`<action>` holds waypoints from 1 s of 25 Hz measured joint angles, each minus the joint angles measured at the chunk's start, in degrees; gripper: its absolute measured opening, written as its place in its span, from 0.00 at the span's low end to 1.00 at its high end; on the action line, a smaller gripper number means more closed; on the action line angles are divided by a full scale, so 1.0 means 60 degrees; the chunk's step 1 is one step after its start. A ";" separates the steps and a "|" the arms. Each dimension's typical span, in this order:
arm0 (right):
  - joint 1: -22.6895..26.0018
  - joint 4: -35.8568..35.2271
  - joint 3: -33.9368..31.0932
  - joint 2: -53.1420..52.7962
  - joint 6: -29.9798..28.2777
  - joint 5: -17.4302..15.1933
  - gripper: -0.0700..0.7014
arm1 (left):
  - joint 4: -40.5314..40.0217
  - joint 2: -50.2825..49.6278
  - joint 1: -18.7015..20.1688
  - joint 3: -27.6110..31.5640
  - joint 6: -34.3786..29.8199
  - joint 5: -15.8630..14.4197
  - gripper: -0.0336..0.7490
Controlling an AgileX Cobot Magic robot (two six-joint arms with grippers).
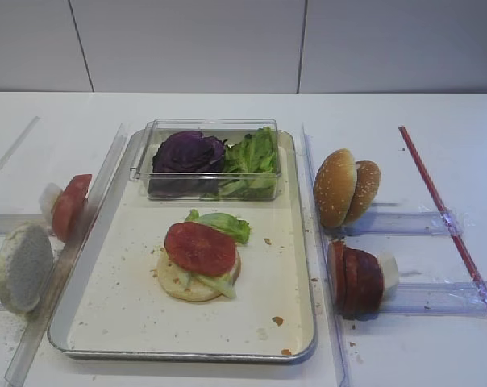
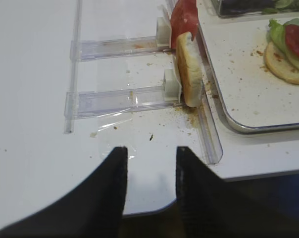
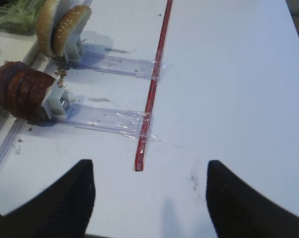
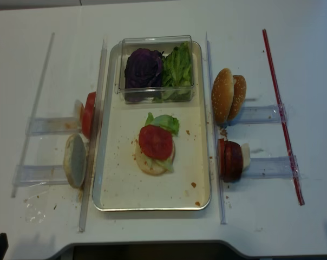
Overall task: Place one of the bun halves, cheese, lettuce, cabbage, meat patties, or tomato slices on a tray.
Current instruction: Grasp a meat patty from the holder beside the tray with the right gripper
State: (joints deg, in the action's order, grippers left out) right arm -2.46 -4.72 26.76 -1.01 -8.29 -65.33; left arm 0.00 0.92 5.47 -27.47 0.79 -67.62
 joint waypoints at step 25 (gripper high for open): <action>0.0000 -0.0671 0.2292 0.3973 0.1243 -0.0473 0.74 | 0.0000 0.0000 0.0000 0.0000 0.0000 0.0000 0.34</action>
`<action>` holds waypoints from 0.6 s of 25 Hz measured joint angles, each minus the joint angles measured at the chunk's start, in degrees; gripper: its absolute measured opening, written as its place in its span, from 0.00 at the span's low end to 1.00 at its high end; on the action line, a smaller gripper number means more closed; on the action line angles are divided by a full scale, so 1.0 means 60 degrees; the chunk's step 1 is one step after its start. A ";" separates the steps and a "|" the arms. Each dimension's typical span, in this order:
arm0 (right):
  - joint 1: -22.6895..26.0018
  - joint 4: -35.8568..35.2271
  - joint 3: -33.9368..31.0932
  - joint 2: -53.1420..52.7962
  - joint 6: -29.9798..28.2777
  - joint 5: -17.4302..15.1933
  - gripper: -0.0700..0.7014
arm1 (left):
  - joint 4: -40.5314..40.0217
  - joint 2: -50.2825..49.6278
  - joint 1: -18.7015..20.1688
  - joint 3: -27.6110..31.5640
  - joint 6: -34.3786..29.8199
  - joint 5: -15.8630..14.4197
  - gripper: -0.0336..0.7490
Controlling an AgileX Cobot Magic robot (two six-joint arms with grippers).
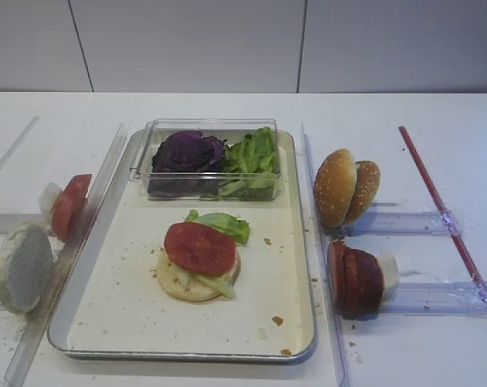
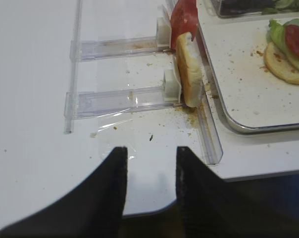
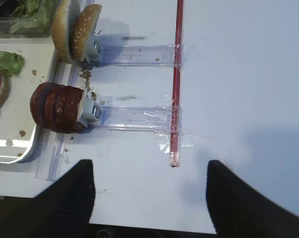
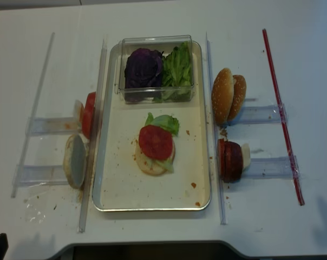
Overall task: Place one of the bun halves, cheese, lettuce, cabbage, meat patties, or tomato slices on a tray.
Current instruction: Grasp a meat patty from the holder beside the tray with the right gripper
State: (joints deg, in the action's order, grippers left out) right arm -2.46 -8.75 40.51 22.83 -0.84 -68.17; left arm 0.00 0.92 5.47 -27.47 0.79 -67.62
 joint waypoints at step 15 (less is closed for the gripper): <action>0.0000 -0.0492 0.2767 0.5681 0.1189 -0.0617 0.74 | 0.0000 0.0000 0.0000 0.0000 0.0000 0.0000 0.34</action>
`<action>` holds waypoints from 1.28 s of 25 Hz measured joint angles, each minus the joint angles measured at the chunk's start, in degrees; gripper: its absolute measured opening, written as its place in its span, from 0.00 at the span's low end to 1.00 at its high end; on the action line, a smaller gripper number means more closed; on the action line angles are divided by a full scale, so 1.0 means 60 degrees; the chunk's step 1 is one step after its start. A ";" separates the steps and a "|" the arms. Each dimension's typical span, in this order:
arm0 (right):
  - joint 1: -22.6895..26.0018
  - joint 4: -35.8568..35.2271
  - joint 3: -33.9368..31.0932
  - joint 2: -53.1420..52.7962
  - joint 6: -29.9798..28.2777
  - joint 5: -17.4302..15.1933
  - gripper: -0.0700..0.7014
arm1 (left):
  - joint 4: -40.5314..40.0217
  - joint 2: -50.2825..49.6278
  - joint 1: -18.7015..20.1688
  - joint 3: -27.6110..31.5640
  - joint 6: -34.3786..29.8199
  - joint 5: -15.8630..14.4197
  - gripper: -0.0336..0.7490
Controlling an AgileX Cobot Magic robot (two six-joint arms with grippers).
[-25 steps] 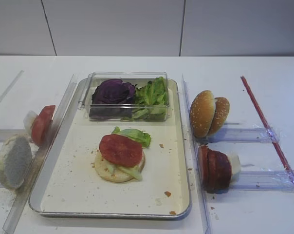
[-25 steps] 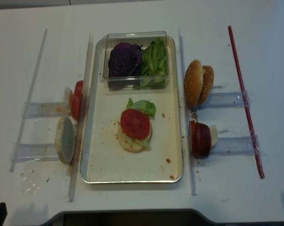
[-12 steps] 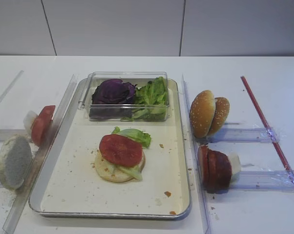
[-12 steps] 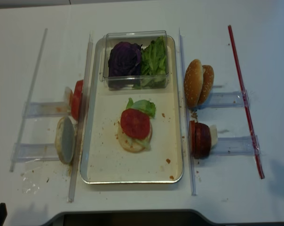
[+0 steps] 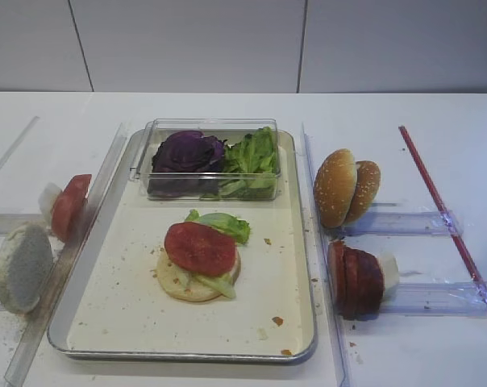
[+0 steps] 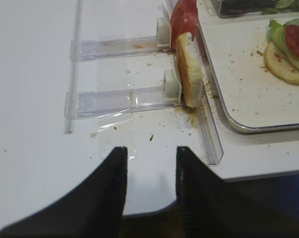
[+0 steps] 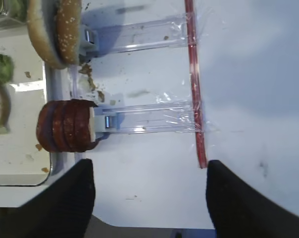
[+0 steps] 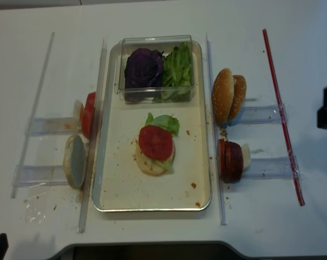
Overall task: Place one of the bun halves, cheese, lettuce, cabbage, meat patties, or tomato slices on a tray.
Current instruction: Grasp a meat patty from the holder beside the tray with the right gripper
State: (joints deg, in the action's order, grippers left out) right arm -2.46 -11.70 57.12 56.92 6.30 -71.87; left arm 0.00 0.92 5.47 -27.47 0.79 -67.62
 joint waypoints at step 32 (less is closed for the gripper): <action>-0.5161 0.0087 0.0937 0.4403 0.3619 0.1574 0.74 | -0.0059 0.0000 0.0000 0.0000 0.0000 0.0000 0.34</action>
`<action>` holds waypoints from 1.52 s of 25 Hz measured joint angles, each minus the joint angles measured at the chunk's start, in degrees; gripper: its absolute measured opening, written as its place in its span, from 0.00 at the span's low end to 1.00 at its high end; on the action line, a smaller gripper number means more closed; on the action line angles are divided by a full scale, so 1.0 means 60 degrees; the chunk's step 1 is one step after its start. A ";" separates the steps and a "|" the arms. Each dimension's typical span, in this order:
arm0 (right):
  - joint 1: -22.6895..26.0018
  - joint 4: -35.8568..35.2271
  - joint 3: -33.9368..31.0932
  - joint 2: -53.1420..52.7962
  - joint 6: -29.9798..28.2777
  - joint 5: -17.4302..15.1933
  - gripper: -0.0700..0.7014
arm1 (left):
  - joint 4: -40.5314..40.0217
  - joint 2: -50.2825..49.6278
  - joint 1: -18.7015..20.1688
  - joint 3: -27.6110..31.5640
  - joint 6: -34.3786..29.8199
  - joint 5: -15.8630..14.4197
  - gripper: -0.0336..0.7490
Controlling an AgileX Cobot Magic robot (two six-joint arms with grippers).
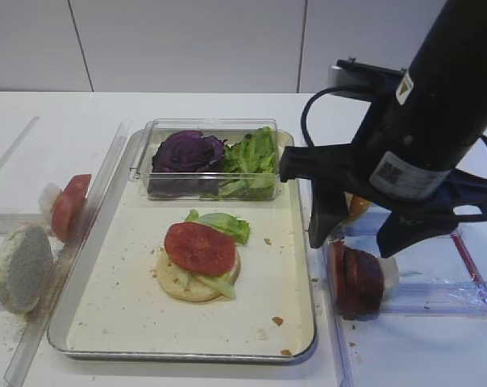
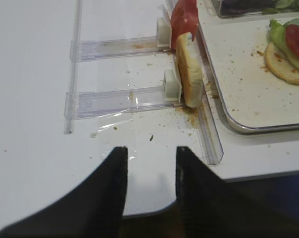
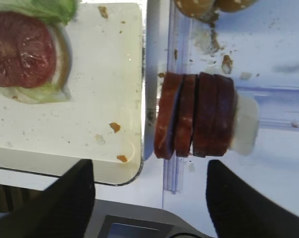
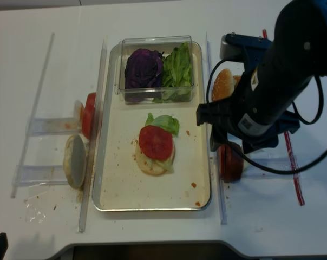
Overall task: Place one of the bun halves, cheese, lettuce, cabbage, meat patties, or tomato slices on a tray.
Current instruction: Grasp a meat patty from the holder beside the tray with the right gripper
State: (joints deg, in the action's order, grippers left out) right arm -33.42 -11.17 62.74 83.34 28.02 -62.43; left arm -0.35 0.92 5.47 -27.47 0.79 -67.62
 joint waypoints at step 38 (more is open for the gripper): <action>-0.0103 -0.0646 0.0061 0.1348 -0.0269 0.1195 0.74 | 0.0000 0.0000 0.0000 0.0000 0.0000 0.0000 0.34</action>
State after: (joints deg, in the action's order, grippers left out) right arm -34.04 -15.05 63.11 91.43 26.40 -55.26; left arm -0.35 0.92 5.47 -27.47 0.79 -67.62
